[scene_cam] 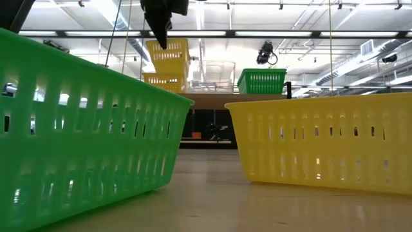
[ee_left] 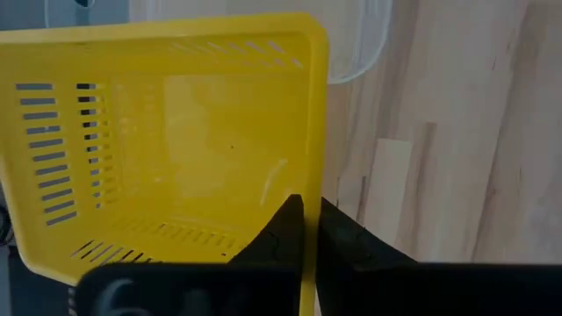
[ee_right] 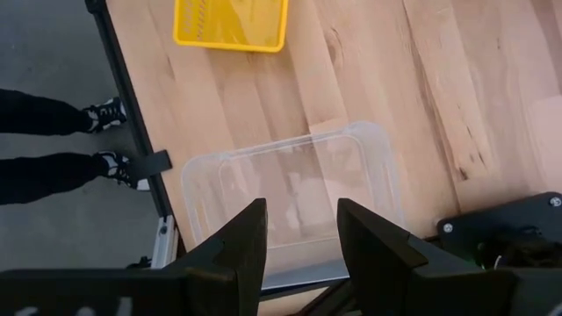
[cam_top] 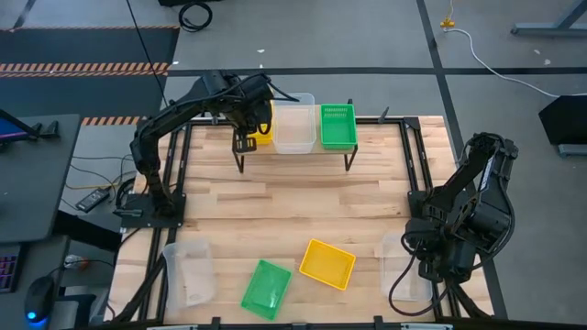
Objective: Stack baskets on shelf by color
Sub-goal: Stack the left yellow bin on top of the yellow bin on the shelf
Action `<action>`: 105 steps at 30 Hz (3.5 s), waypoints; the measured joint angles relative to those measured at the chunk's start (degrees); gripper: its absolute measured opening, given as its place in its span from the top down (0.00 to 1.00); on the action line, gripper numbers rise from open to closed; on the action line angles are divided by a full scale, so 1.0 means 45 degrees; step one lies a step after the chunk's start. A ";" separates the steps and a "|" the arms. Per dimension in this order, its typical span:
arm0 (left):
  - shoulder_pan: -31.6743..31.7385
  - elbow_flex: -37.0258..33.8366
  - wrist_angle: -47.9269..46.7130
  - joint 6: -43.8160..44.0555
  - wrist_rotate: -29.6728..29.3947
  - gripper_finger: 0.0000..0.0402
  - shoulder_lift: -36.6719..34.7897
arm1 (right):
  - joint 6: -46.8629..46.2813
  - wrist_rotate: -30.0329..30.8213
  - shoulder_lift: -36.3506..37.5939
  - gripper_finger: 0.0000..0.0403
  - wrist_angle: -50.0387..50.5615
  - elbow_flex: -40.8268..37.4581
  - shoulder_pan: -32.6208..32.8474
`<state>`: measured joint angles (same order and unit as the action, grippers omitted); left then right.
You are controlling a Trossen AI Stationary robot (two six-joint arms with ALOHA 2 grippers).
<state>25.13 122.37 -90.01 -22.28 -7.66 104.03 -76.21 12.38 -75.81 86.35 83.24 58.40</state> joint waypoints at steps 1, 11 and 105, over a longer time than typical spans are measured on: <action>0.0015 0.0000 0.0002 -0.0088 0.0000 0.97 0.0000 | -0.0009 -0.0004 0.0000 0.64 0.0000 -0.0005 0.0003; 0.0042 0.0000 -0.0002 0.0016 0.0000 0.87 0.0000 | -0.0023 0.0005 0.0000 0.64 -0.0005 -0.0004 0.0003; -0.0391 -0.1627 0.0856 0.0801 -0.1642 0.96 -0.0165 | -0.0411 0.0330 0.0005 0.64 -0.0117 0.0000 0.0003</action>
<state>23.37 115.04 -86.16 -18.67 -15.05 103.28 -78.06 13.87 -75.79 85.82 83.24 58.41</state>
